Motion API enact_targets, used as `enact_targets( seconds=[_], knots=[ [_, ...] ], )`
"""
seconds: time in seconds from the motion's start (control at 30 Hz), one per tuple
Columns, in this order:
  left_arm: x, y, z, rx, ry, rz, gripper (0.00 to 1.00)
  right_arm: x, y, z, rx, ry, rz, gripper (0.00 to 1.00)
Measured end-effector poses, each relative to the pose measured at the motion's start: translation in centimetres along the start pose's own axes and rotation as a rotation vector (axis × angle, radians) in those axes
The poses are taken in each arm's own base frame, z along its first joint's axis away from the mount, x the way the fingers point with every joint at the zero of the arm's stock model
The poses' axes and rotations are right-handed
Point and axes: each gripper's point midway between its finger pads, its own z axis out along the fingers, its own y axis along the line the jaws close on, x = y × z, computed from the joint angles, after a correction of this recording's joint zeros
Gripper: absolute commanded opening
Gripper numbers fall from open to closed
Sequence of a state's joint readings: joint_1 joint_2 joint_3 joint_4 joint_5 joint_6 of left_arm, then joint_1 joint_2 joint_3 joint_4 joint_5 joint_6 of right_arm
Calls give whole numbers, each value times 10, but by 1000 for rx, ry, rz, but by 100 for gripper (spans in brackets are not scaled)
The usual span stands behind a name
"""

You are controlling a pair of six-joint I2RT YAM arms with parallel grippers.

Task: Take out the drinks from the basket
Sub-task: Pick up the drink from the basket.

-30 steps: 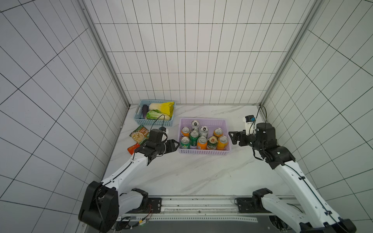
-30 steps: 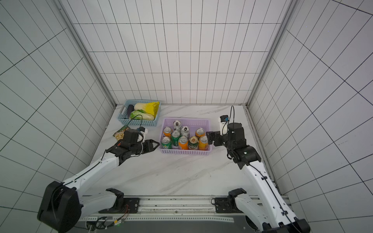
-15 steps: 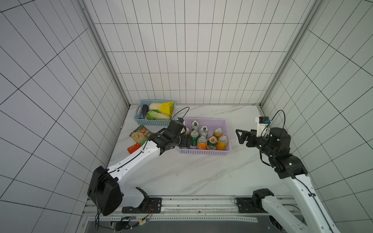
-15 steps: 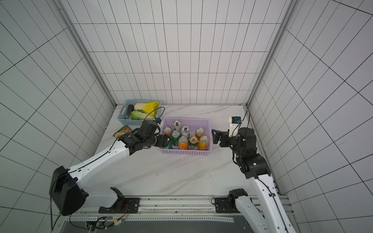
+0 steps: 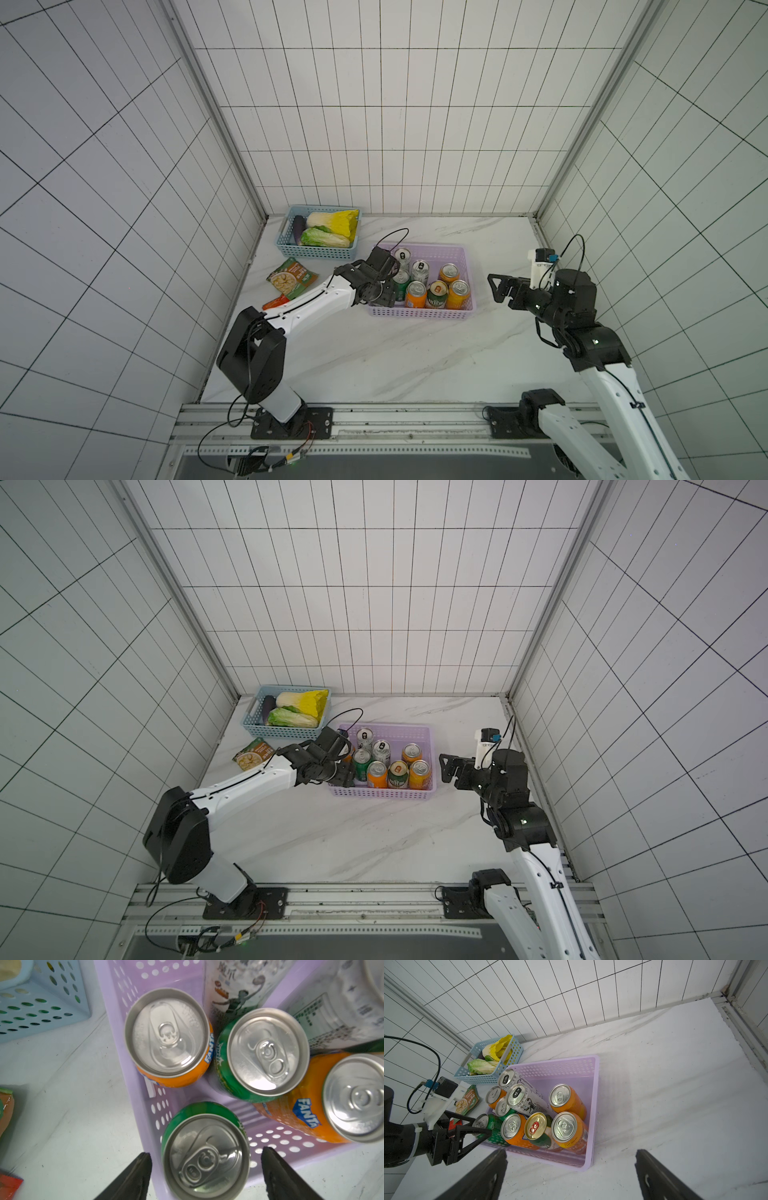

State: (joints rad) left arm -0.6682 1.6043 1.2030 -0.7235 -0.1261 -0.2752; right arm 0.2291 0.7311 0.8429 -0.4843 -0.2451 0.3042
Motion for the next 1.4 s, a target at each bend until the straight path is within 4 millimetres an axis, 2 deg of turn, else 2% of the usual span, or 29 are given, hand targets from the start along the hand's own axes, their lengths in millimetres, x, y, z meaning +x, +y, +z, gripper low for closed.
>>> enact_targets(
  seconds=[0.23, 0.5, 0.57, 0.73, 0.93, 1.13, 1.4],
  knots=[
    [-2, -3, 12, -24, 18, 20, 73, 2, -2, 3, 4, 14, 4, 99],
    [5, -1, 28, -48, 56, 27, 73, 5, -6, 5, 15, 21, 10, 99],
    [6, -1, 32, -51, 64, 29, 70, 5, -7, 5, 17, 21, 11, 99],
    [6, -1, 33, -56, 62, 28, 59, 7, -8, 7, 19, 26, 13, 99],
    [6, -2, 32, -54, 59, 24, 57, 11, -10, 9, 24, 38, 16, 99],
    [5, -4, 22, -37, 44, 19, 55, 11, -10, 9, 25, 38, 16, 99],
    [-12, -4, -22, -3, -52, -4, 55, 12, -11, 10, 27, 41, 18, 99]
  ],
)
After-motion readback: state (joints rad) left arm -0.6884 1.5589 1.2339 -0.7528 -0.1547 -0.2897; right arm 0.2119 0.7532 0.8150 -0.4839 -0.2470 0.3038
